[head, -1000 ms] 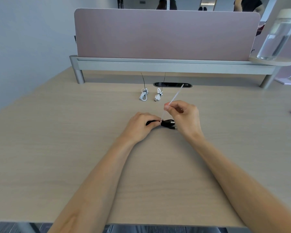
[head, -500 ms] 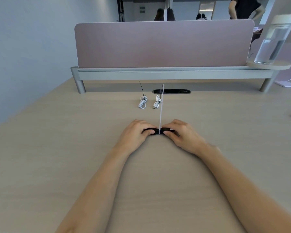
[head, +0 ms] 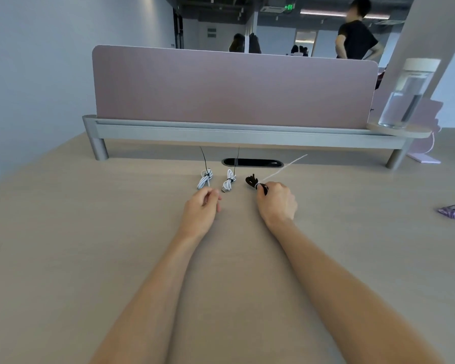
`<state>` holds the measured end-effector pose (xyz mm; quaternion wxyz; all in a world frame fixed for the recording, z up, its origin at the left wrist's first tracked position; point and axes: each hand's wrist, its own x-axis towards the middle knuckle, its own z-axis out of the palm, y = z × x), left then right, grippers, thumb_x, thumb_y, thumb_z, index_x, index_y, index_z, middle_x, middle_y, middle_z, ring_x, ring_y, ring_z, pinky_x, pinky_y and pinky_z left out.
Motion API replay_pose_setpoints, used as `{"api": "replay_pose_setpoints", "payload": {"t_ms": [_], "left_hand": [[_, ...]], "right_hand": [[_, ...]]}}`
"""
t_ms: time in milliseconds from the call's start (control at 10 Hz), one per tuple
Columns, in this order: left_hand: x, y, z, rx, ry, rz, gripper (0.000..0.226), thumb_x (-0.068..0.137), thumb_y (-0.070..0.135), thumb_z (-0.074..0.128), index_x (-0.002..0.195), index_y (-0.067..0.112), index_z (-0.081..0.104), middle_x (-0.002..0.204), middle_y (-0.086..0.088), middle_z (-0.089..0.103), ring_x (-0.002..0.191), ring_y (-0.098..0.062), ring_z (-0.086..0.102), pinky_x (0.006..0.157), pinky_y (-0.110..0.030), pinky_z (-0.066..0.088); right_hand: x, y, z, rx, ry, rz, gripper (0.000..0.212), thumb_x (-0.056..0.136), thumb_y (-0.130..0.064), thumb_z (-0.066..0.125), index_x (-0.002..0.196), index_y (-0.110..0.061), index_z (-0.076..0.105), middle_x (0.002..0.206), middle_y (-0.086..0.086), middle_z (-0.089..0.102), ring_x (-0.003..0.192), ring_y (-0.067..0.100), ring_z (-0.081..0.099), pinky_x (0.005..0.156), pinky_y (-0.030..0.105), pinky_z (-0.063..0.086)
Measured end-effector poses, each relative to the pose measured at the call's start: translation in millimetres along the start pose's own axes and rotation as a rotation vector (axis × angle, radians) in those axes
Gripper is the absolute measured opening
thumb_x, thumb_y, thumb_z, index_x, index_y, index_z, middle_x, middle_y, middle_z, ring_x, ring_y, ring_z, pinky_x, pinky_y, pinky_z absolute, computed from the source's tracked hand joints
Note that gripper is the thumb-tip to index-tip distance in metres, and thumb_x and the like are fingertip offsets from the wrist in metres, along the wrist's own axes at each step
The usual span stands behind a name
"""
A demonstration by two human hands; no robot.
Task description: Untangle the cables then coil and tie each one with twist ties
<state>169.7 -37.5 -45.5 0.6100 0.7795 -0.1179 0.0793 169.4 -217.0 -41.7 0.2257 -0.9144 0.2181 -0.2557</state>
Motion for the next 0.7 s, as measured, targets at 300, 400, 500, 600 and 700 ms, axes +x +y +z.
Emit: {"api": "replay_pose_setpoints", "payload": {"t_ms": [300,400,500,600,700], "left_hand": [[6,-2,3,0.021,0.022,-0.017,0.028,0.095,0.02,0.046,0.069,0.018,0.056,0.061,0.004,0.051,0.05,-0.005,0.039,0.049,-0.02,0.031],[3,1,2,0.0,0.021,-0.012,0.027,0.096,0.018,0.046,0.071,0.016,0.057,0.06,0.003,0.052,0.048,-0.003,0.039,0.047,-0.017,0.031],[-3,7,-2,-0.018,0.007,-0.029,0.026,0.095,0.016,0.045,0.072,0.015,0.058,0.061,0.003,0.053,0.048,-0.005,0.04,0.048,-0.02,0.033],[-9,9,-2,-0.064,0.015,-0.053,0.025,0.094,0.017,0.045,0.073,0.015,0.058,0.061,0.005,0.053,0.059,-0.014,0.045,0.058,-0.028,0.037],[-20,11,2,-0.107,0.031,-0.074,0.025,0.094,0.019,0.045,0.073,0.018,0.058,0.06,0.007,0.053,0.061,-0.016,0.046,0.06,-0.031,0.038]], "right_hand": [[20,-19,13,-0.227,-0.06,-0.122,0.047,0.095,-0.053,0.044,0.103,-0.012,0.064,0.106,0.01,0.062,0.095,0.037,0.062,0.071,0.036,0.041],[10,-20,10,-0.198,-0.037,-0.112,0.064,0.088,-0.069,0.039,0.097,-0.011,0.065,0.102,0.011,0.065,0.094,0.037,0.063,0.074,0.038,0.044],[-9,-18,0,-0.189,-0.019,-0.113,0.057,0.092,-0.059,0.039,0.096,-0.008,0.064,0.104,0.012,0.065,0.094,0.04,0.063,0.072,0.038,0.043],[-35,-15,-10,-0.159,0.017,-0.154,0.043,0.097,-0.043,0.039,0.098,-0.008,0.064,0.102,0.011,0.064,0.089,0.042,0.062,0.068,0.038,0.043],[-61,-12,-16,-0.075,0.097,-0.199,0.034,0.097,-0.037,0.041,0.102,-0.014,0.066,0.099,0.005,0.066,0.084,0.04,0.063,0.066,0.037,0.047]]}}
